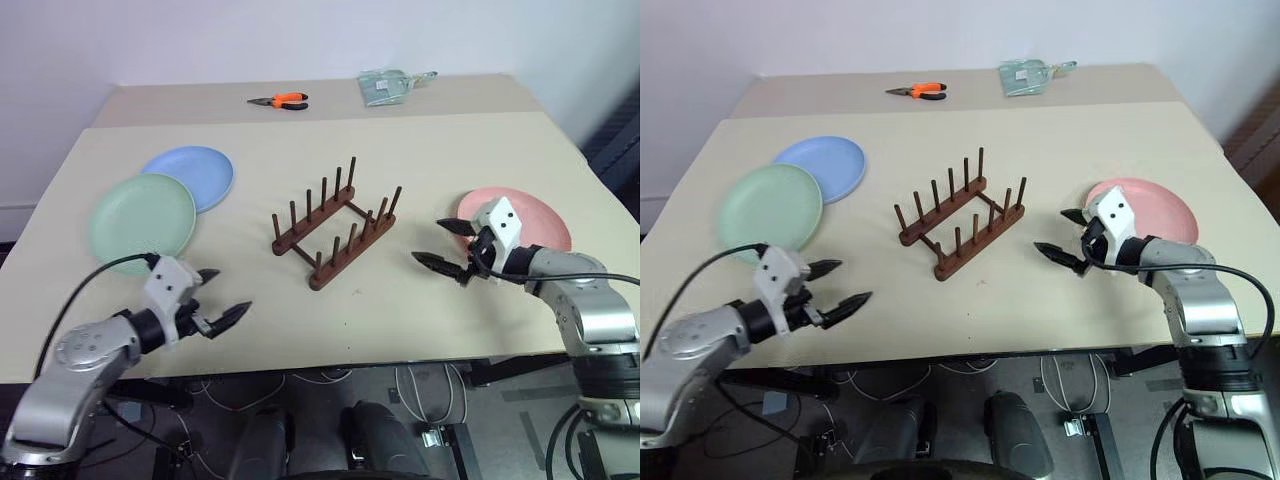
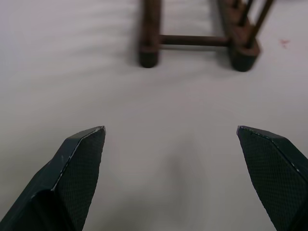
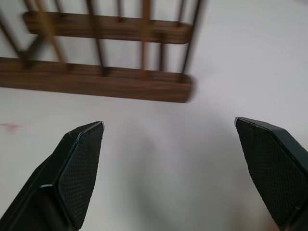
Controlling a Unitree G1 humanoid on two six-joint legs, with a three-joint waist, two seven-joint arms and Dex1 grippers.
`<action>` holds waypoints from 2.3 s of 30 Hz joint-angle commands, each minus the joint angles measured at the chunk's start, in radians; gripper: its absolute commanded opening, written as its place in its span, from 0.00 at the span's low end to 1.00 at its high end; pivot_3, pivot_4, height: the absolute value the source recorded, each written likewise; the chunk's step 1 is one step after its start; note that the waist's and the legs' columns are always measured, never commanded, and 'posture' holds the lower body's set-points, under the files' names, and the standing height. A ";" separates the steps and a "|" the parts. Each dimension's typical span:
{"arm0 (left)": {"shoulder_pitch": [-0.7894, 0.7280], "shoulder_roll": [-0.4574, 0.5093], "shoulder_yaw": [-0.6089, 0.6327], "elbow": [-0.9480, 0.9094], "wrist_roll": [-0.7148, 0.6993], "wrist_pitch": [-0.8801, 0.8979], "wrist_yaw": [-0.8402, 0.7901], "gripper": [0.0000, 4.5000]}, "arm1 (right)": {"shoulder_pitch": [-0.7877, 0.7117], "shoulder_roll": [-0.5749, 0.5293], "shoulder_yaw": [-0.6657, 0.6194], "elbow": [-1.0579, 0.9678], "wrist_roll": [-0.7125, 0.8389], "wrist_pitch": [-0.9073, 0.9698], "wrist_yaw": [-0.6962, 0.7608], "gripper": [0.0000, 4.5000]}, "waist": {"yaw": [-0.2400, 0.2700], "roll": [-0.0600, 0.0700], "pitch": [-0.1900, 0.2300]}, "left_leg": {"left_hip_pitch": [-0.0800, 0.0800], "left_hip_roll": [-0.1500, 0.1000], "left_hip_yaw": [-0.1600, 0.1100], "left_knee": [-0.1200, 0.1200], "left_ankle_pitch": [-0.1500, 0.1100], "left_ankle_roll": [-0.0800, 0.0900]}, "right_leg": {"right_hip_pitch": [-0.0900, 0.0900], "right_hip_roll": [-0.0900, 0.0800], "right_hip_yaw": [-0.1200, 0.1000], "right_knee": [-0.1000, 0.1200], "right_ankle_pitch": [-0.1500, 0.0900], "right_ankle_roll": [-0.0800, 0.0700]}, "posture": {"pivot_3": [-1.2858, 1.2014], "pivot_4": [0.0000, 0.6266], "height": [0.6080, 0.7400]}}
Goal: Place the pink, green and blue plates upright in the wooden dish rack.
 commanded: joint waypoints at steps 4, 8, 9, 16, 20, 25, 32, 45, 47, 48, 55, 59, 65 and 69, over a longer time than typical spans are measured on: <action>-0.097 -0.174 -0.259 -0.050 0.139 0.082 0.190 1.00 | 0.064 -0.010 0.011 -0.226 0.068 0.103 -0.012 0.99 | -0.004 0.000 0.000 | 0.000 0.000 0.000 0.000 0.000 0.000 | 0.001 0.000 0.000 0.000 0.000 0.001 | 0.52 0.24 1.00; -0.143 -0.272 -0.387 -0.004 0.217 0.149 0.275 1.00 | 0.052 0.006 0.030 -0.232 0.059 0.112 -0.032 0.99 | -0.005 0.000 0.000 | 0.002 0.000 0.000 0.001 0.000 0.000 | 0.002 0.001 0.000 0.000 0.000 0.001 | 0.52 0.24 1.00; -0.154 -0.298 -0.399 0.014 0.225 0.159 0.293 1.00 | 0.045 0.009 0.035 -0.231 0.059 0.115 -0.036 0.99 | -0.005 0.000 0.000 | 0.003 0.000 0.000 0.000 0.000 0.000 | 0.003 0.001 0.000 0.000 0.000 0.001 | 0.52 0.24 1.00; -0.223 -0.414 -0.402 0.129 0.262 0.188 0.374 0.72 | 0.013 0.019 0.065 -0.211 0.052 0.106 -0.048 1.00 | 0.000 0.000 0.000 | 0.006 0.000 0.000 0.001 0.001 0.001 | 0.007 0.001 0.000 0.000 0.001 0.002 | 0.52 0.24 1.00; -0.243 -0.440 -0.389 0.164 0.262 0.153 0.370 0.29 | 0.016 0.017 0.066 -0.199 0.044 0.085 -0.052 1.00 | 0.001 0.000 0.000 | 0.006 -0.001 0.000 0.002 0.001 0.001 | 0.008 0.001 0.000 -0.001 0.001 0.002 | 0.52 0.24 1.00; -0.259 -0.402 -0.379 0.207 0.265 0.076 0.308 0.17 | 0.045 0.003 0.040 -0.214 0.043 0.088 -0.075 1.00 | -0.001 0.000 0.000 | 0.006 -0.001 0.000 0.002 0.001 0.001 | 0.007 0.001 0.000 -0.001 0.001 0.002 | 0.52 0.24 1.00; -0.394 -0.266 -0.369 0.376 0.230 -0.192 0.006 0.17 | 0.147 -0.028 -0.017 -0.281 0.055 0.104 -0.093 1.00 | 0.000 0.000 0.000 | 0.006 -0.001 0.000 0.002 0.001 0.001 | 0.007 0.001 0.000 -0.001 0.001 0.002 | 0.52 0.24 1.00; -0.795 -0.281 -0.390 1.082 0.228 -0.542 -0.481 0.28 | 0.362 -0.021 -0.117 -0.462 0.072 0.155 -0.184 1.00 | -0.001 -0.001 0.000 | 0.003 -0.002 0.000 0.001 0.001 0.001 | 0.005 0.002 0.000 -0.003 0.001 0.003 | 0.52 0.24 1.00; -0.808 -0.291 -0.363 1.127 0.229 -0.572 -0.464 0.45 | 0.384 -0.011 -0.120 -0.474 0.061 0.154 -0.211 1.00 | -0.004 -0.001 0.000 | 0.003 -0.002 0.000 0.001 0.001 0.001 | 0.005 0.002 0.000 -0.003 0.001 0.003 | 0.52 0.24 1.00; -0.810 -0.293 -0.357 1.142 0.242 -0.588 -0.440 0.52 | 0.393 -0.008 -0.122 -0.477 0.060 0.152 -0.219 1.00 | -0.005 -0.001 0.001 | 0.003 -0.002 0.000 0.001 0.001 0.001 | 0.005 0.002 0.000 -0.003 0.001 0.003 | 0.52 0.24 1.00; -0.641 -0.229 -0.264 0.869 0.164 -0.356 -0.395 0.61 | 0.354 -0.006 -0.059 -0.414 -0.049 0.126 -0.305 0.24 | -0.009 -0.001 0.000 | 0.004 -0.001 0.000 0.001 0.001 0.001 | 0.005 0.002 0.001 -0.001 0.001 0.003 | 0.52 0.24 1.00; -0.492 -0.181 -0.281 0.562 0.110 -0.158 -0.391 0.19 | 0.307 -0.005 -0.015 -0.377 -0.094 0.132 -0.331 0.00 | -0.006 -0.001 0.000 | 0.004 0.000 0.000 0.000 0.001 0.001 | 0.004 0.002 0.001 -0.001 0.001 0.003 | 0.52 0.24 1.00; -0.470 -0.289 -0.416 0.442 0.271 -0.069 -0.175 0.10 | 0.167 0.013 0.094 -0.244 -0.192 0.137 -0.370 0.00 | 0.016 -0.001 0.000 | 0.005 -0.004 0.000 0.002 0.003 0.004 | 0.007 -0.002 0.001 -0.002 0.003 0.006 | 0.52 0.24 1.00; -0.492 -0.400 -0.406 0.487 0.333 -0.002 0.018 0.10 | 0.094 0.031 0.158 -0.153 -0.244 0.132 -0.380 0.00 | 0.020 -0.001 0.000 | 0.004 -0.004 0.000 0.002 0.003 0.004 | 0.007 -0.002 0.001 -0.002 0.003 0.006 | 0.52 0.24 1.00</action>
